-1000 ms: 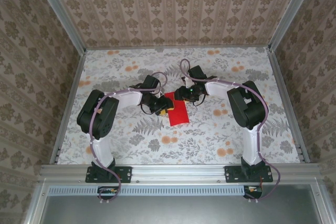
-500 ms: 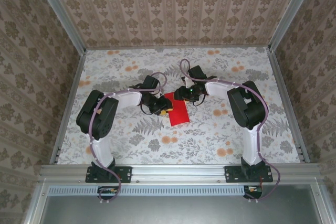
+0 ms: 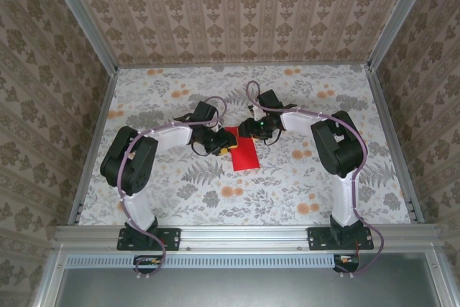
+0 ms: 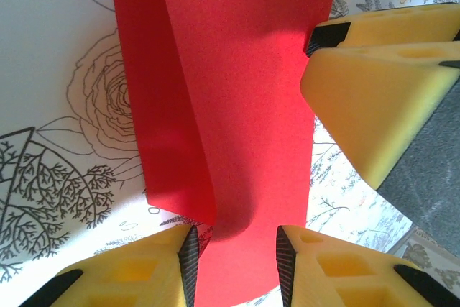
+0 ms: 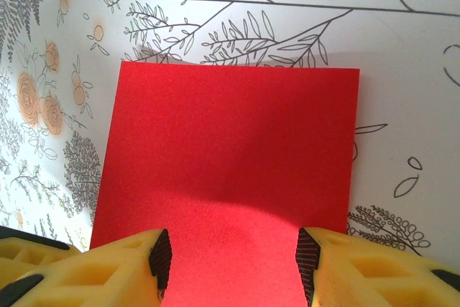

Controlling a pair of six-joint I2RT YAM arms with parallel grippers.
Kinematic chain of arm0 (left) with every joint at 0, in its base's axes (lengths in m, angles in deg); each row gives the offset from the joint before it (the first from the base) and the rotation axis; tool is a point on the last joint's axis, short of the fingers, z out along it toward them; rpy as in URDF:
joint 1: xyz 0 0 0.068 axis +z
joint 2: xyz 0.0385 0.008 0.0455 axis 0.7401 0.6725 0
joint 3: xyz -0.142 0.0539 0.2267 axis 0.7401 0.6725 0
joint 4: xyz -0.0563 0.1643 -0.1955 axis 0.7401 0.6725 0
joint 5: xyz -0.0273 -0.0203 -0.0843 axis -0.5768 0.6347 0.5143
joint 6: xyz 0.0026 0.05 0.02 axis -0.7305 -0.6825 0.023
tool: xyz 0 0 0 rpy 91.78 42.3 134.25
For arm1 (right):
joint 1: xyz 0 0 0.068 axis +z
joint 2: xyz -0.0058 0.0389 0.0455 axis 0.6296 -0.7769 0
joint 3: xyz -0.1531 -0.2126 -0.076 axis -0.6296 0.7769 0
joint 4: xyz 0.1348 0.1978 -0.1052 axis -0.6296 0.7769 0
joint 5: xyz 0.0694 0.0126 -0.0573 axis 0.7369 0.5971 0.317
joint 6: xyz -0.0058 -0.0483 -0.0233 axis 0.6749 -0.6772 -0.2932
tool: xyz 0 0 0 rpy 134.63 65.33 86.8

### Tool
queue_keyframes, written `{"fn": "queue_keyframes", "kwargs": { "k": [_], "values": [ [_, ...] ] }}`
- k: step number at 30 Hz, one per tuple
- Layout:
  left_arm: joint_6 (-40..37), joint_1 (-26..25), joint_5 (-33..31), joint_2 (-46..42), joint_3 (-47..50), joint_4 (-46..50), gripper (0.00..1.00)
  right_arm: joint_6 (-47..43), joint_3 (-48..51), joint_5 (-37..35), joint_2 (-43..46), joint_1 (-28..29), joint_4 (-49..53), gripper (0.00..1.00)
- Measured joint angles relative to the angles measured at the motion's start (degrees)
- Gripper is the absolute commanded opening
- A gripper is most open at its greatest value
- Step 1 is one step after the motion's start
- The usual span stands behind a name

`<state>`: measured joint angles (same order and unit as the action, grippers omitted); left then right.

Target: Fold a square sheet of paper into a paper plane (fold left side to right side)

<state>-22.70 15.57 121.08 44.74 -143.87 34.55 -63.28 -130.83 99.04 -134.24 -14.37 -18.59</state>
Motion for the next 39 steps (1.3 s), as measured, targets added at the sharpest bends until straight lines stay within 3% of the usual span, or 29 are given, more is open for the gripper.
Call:
{"fn": "queue_keyframes", "kwargs": {
  "k": [19, 22, 25, 28, 33, 39],
  "values": [
    [1.7, 0.0, 1.8, -0.6, 2.2, -7.4, 0.44, 0.0, 0.0, 0.0, 0.0, 0.0, 0.0, 0.54],
    [1.7, 0.0, 1.9, 0.0, 2.2, -7.4, 0.35, 0.0, 0.0, 0.0, 0.0, 0.0, 0.0, 0.54],
    [1.4, 0.0, 1.9, 0.0, 2.2, -7.3, 0.16, 0.0, 0.0, 0.1, 0.0, 0.0, 0.0, 0.55],
    [1.5, 0.0, 1.9, 0.0, 2.2, -6.6, 0.02, 0.0, 0.0, 0.4, 0.0, 0.0, -0.3, 0.59],
    [1.7, 0.0, 1.6, 0.0, 2.2, -6.1, 0.0, -0.2, 0.9, 0.5, 0.9, 0.0, -2.0, 0.71],
    [2.3, 0.0, 1.7, 0.0, 2.5, -5.2, 0.0, -3.7, 8.6, -3.8, 10.5, 0.3, -3.3, 0.76]
  ]
}}
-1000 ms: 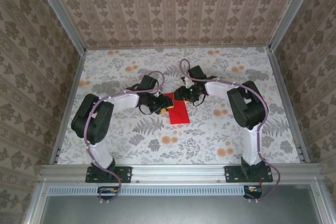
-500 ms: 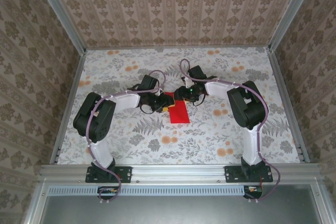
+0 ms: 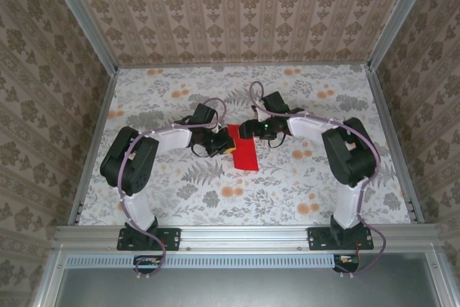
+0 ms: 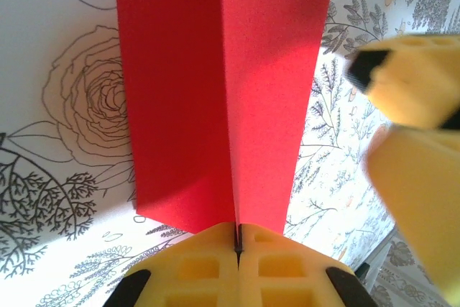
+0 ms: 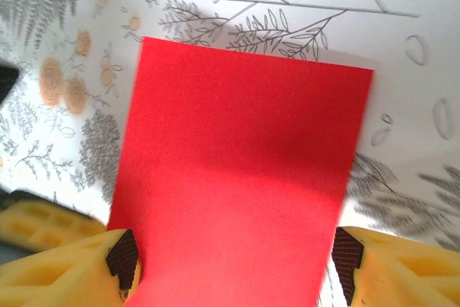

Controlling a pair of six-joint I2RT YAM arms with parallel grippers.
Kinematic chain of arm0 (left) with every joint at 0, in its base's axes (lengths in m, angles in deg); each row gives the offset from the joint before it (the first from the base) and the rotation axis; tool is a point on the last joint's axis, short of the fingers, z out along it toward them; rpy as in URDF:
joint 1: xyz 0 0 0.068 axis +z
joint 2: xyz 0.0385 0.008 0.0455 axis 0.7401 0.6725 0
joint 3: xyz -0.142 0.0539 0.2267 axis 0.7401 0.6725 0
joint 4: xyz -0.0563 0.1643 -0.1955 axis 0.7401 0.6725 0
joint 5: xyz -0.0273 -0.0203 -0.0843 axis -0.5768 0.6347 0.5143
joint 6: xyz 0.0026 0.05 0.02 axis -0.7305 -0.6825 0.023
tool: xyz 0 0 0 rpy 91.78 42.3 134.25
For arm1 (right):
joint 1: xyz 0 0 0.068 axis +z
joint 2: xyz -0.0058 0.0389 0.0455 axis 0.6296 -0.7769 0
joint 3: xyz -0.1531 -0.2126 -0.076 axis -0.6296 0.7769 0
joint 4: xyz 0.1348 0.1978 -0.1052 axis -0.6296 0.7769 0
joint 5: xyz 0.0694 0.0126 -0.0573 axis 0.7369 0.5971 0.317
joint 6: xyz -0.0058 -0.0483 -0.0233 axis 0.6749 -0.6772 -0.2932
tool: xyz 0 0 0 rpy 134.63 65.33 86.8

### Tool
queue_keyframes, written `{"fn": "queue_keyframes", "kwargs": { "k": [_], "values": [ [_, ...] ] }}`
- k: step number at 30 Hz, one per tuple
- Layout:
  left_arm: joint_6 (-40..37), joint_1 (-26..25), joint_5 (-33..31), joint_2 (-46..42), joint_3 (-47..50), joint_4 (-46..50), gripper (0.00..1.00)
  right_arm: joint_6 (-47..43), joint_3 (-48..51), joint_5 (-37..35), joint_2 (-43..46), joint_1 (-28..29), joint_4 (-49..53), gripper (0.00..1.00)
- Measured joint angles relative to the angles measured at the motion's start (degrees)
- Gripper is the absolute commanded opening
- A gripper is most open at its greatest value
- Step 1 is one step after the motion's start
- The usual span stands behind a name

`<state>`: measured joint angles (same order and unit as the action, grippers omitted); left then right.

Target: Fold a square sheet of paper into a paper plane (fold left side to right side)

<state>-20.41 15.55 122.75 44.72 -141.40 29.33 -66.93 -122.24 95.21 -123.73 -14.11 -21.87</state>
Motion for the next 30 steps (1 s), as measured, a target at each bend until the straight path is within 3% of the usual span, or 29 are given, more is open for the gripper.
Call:
{"fn": "queue_keyframes", "kwargs": {
  "k": [5, 10, 15, 20, 26, 30],
  "values": [
    [1.2, 0.1, 0.5, 0.0, 0.1, 0.0, 0.0, -5.1, 12.2, -7.2, 16.6, 4.3, -2.3, 0.83],
    [2.1, 0.5, 1.1, 0.0, 0.1, 0.2, 0.0, -9.4, 22.9, -16.5, 28.1, 17.9, -3.4, 0.86],
    [2.5, 0.8, 2.3, 0.0, 0.1, 0.3, 0.0, -12.6, 25.0, -24.0, 27.7, 27.0, -3.7, 0.86],
    [2.5, 0.8, 2.9, 0.1, 0.1, 0.4, 0.0, -15.6, 22.1, -29.1, 20.2, 29.4, -3.8, 0.84],
    [2.5, 0.8, 3.1, 0.4, 0.1, 0.8, 0.0, -18.8, 17.7, -32.0, 14.5, 29.4, -4.2, 0.69],
    [2.5, 0.8, 3.1, 0.4, 0.1, 0.9, 0.0, -20.3, 15.5, -32.3, 12.6, 29.4, -5.3, 0.42]
  ]
}}
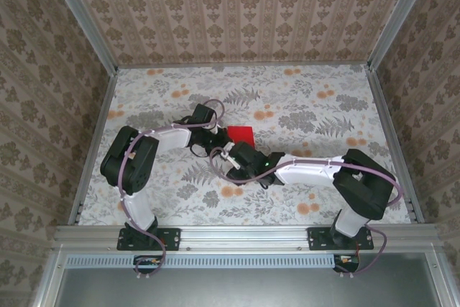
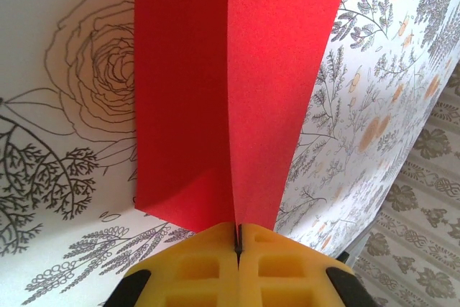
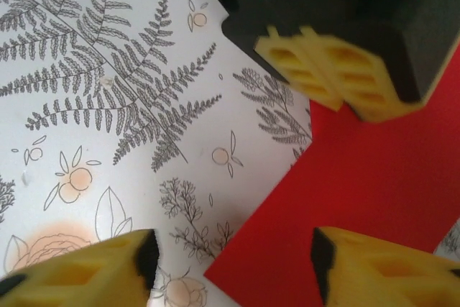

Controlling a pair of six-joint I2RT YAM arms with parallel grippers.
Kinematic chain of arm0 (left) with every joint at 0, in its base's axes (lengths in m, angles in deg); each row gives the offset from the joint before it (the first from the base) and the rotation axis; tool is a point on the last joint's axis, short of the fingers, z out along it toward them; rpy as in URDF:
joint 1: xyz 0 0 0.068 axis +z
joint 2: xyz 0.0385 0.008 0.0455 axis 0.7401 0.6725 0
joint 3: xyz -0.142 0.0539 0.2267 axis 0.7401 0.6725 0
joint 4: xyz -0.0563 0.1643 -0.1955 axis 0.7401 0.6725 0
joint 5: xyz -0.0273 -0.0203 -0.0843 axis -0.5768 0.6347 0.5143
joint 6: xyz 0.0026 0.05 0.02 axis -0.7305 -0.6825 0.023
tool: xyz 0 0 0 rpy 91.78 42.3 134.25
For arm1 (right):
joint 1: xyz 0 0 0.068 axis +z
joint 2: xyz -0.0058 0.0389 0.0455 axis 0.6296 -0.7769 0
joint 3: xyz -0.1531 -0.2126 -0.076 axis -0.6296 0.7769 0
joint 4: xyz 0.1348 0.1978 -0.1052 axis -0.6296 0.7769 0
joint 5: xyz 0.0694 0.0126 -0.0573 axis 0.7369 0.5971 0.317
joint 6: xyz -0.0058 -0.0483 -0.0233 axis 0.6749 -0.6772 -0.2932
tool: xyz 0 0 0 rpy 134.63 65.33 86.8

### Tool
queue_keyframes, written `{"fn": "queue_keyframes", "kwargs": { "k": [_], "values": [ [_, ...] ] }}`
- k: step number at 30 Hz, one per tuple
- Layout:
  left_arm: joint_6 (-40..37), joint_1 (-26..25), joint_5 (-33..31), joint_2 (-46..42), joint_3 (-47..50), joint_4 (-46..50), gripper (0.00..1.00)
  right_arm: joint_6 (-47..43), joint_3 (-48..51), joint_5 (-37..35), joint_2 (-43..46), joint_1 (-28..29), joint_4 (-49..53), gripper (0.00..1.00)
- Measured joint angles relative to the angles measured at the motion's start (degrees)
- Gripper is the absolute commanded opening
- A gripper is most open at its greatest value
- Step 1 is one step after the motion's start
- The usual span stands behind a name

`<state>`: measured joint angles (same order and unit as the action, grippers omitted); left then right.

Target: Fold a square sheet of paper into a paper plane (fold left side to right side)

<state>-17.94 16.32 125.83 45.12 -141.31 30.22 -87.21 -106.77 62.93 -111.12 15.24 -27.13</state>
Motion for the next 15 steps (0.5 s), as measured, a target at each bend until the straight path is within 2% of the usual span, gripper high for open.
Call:
{"fn": "queue_keyframes", "kwargs": {
  "k": [6, 7, 10, 15],
  "values": [
    [-0.2, 0.0, 0.0, 0.0, -0.2, 1.8, 0.0, -0.3, -0.5, 1.4, -0.6, -1.0, 0.2, 0.01],
    [-0.4, 0.0, 0.0, 0.0, -0.3, 2.1, 0.02, -0.2, -0.5, 2.1, -0.5, -1.2, 0.3, 0.0],
    [-1.4, 0.2, 0.0, 0.0, -0.7, 2.9, 0.19, 0.4, -0.5, 5.6, -0.4, -2.5, 0.7, 0.0],
    [-5.5, 1.8, -0.1, -0.1, -2.4, 7.0, 0.32, 1.8, -0.5, 13.2, -0.1, -5.3, 2.5, 0.0]
  ]
}}
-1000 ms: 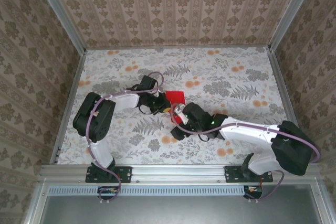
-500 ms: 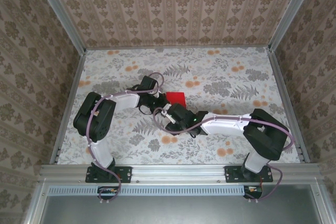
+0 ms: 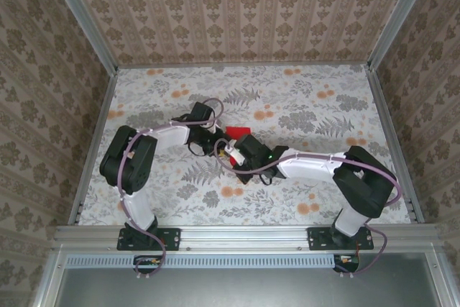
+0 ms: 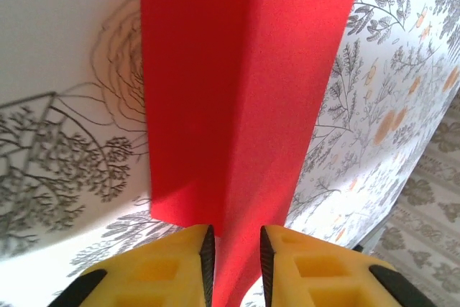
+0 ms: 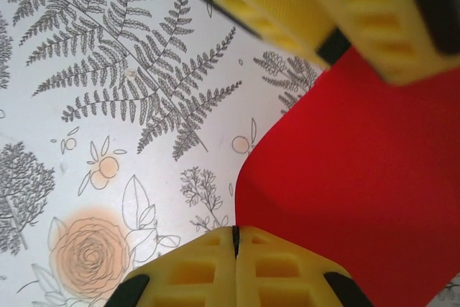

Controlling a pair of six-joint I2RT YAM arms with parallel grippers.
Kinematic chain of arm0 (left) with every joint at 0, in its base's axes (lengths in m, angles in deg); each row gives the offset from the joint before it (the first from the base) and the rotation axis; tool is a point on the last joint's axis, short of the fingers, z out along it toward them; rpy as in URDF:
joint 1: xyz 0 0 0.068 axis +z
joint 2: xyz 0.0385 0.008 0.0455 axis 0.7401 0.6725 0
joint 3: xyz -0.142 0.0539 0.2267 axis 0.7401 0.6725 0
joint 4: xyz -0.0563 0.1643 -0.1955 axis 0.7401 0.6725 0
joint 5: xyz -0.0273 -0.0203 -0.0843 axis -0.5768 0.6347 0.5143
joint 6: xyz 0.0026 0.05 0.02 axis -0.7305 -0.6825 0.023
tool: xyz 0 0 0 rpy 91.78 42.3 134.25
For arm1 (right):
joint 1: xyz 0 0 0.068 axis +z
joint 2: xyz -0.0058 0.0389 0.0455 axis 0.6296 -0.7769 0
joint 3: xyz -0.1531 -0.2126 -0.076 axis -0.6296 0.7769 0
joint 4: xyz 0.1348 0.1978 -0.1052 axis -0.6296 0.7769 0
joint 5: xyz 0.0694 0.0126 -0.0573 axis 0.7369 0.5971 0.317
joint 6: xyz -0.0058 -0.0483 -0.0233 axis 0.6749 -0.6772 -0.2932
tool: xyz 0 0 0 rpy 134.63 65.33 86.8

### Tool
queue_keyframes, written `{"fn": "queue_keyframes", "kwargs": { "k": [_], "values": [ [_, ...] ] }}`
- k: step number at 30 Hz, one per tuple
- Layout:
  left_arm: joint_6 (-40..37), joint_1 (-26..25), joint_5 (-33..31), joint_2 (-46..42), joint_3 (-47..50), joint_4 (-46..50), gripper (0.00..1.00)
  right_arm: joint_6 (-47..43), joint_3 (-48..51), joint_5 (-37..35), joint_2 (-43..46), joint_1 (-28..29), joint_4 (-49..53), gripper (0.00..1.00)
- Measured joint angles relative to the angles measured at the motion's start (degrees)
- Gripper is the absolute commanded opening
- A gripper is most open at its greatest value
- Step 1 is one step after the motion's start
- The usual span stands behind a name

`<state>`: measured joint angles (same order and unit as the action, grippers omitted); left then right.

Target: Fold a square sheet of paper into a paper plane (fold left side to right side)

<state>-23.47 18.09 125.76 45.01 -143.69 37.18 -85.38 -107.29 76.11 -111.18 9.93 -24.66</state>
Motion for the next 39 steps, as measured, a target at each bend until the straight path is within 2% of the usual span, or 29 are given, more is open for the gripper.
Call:
{"fn": "queue_keyframes", "kwargs": {
  "k": [3, 8, 12, 23, 31, 39],
  "values": [
    [-3.2, 1.8, 0.0, -0.8, -1.4, 3.6, 0.32, 1.4, -0.2, 4.2, -0.1, -1.4, 1.3, 0.0],
    [-8.3, 4.3, 0.0, -1.7, -5.2, 8.6, 0.2, 3.1, -1.9, 9.3, -1.1, -3.1, 2.3, 0.0],
    [-11.3, 4.9, 0.9, 1.3, -10.4, 9.7, 0.14, 4.4, -2.9, 11.8, -2.5, -3.9, 2.5, 0.0],
    [-16.8, 1.9, 3.4, 16.0, -19.8, 11.1, 0.09, 6.5, -3.1, 16.3, -4.7, -5.7, 2.4, 0.0],
    [-20.7, 0.3, 3.9, 18.9, -22.3, 14.1, 0.08, 7.3, -3.5, 19.1, -5.4, -7.5, 2.5, 0.0],
    [-23.0, 0.3, 3.9, 19.3, -22.9, 15.2, 0.05, 7.4, -4.4, 18.8, -6.3, -11.4, 4.0, 0.0]
  ]
}}
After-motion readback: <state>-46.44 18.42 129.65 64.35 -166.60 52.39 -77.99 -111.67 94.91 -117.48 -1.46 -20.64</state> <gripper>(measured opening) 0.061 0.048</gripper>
